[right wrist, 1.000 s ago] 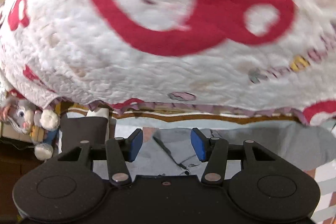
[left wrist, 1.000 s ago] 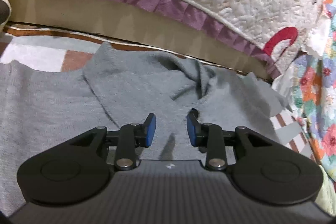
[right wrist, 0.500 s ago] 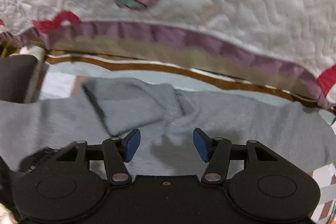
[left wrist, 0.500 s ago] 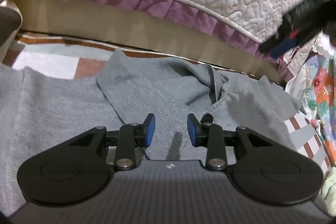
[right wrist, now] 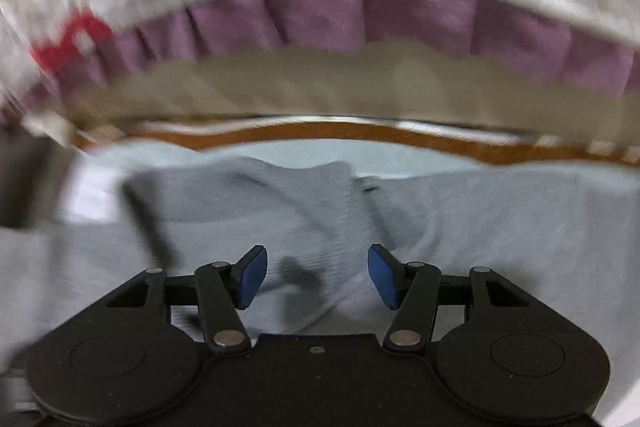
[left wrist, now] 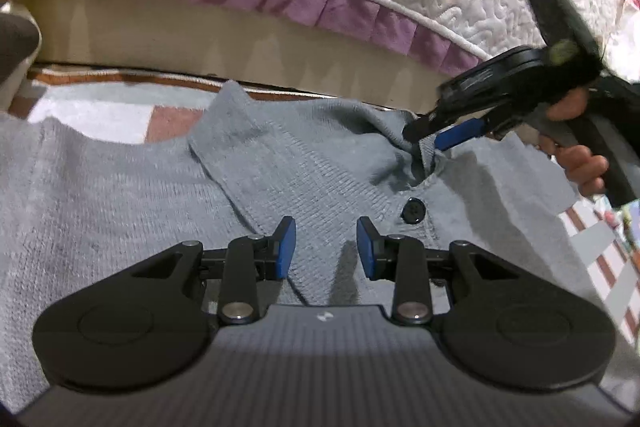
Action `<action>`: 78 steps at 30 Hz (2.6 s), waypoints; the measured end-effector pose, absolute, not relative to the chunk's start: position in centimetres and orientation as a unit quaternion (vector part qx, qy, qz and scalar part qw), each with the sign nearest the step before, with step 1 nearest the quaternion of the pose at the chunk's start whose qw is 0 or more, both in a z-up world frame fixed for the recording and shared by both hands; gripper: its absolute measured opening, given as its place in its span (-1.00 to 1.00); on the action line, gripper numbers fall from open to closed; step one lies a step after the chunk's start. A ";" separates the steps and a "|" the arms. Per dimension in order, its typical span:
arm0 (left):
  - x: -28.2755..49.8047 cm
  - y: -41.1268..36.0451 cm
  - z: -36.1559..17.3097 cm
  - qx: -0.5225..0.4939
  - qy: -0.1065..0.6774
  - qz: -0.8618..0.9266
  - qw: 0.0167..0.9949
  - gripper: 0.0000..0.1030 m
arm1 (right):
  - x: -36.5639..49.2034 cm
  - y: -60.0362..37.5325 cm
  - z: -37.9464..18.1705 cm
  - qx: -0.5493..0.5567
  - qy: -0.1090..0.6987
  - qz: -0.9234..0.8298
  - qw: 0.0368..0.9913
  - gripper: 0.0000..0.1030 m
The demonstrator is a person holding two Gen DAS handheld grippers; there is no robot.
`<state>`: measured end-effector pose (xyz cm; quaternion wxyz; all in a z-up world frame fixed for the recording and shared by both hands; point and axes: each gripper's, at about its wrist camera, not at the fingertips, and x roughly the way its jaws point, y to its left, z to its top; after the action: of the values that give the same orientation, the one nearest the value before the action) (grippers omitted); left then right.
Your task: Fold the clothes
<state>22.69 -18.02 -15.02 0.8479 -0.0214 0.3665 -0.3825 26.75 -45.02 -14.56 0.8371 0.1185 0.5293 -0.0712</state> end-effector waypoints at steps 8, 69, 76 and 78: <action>22.7 -17.9 -14.7 -0.016 0.367 -0.373 0.852 -0.38 | 24.1 -45.0 -15.4 0.096 0.503 -0.081 0.855 -0.68; 27.4 -24.9 -13.2 -0.016 0.431 -0.401 0.808 0.00 | 19.7 -52.0 -14.4 0.214 0.435 0.010 0.874 -0.10; 23.9 -23.9 -12.5 0.008 0.405 -0.385 0.829 -0.61 | 22.6 -51.3 -14.3 0.429 0.432 0.043 0.792 -0.01; 23.8 -23.6 -12.2 0.004 0.399 -0.377 0.836 -0.61 | 24.3 -50.0 -14.3 0.392 0.454 0.031 0.799 0.02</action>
<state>23.80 -23.61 -12.16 0.8358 0.0042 0.3994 -0.3767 24.28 -49.96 -14.28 0.7994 0.3921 0.4542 0.0308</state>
